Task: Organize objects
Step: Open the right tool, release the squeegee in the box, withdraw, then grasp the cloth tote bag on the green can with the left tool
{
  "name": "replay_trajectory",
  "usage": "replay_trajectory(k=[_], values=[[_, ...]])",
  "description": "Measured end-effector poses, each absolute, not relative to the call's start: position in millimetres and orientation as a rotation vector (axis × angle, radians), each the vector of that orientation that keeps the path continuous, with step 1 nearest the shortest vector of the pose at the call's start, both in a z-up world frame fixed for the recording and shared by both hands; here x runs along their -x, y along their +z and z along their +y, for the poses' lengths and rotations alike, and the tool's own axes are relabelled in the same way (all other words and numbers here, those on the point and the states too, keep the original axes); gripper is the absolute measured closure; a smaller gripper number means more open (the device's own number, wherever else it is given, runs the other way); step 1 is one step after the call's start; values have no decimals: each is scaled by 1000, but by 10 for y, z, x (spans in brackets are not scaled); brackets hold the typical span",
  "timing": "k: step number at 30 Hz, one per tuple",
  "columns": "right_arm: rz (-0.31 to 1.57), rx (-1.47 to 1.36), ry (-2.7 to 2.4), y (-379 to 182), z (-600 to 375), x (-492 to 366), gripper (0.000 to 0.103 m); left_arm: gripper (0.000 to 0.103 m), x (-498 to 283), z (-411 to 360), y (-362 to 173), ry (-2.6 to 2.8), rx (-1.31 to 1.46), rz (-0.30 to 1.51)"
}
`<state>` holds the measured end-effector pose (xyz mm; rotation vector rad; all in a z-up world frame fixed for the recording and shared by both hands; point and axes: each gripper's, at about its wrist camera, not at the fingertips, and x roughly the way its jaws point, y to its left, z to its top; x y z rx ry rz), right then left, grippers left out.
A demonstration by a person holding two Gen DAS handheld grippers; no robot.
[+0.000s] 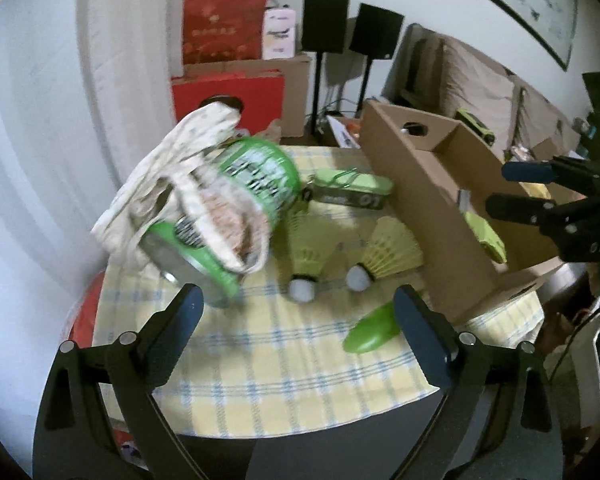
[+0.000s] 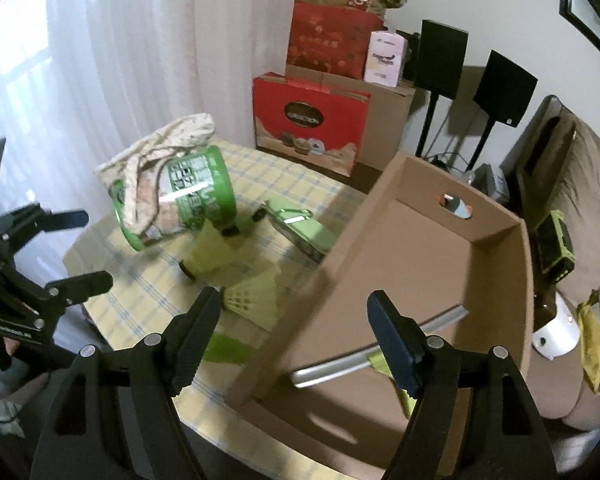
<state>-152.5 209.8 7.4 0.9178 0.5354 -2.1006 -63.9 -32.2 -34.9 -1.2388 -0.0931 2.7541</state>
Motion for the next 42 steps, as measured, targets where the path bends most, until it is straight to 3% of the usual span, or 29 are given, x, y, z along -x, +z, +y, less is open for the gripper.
replay_trajectory(k=[8,13,17,29,39,42], values=[[414,-926,-2069,115,1925,1502,26,15,600,-646,-460,2804,1290,-220],[370,-935,-2046,117,1801,1471,26,2,542,-818,-440,2861,1238,-293],[369,-926,-2033,131,1678,1433,26,1,552,-1013,-382,2905,1213,-389],[465,-928,-2002,-34,1469,1304,26,1,1025,-1455,-166,3023,1166,-323],[495,-957,-1966,-178,1382,1244,26,2,1620,-1310,-307,2883,1289,-128],[498,-966,-1960,-207,1373,1251,26,10,1706,-1255,-355,2839,1324,-119]])
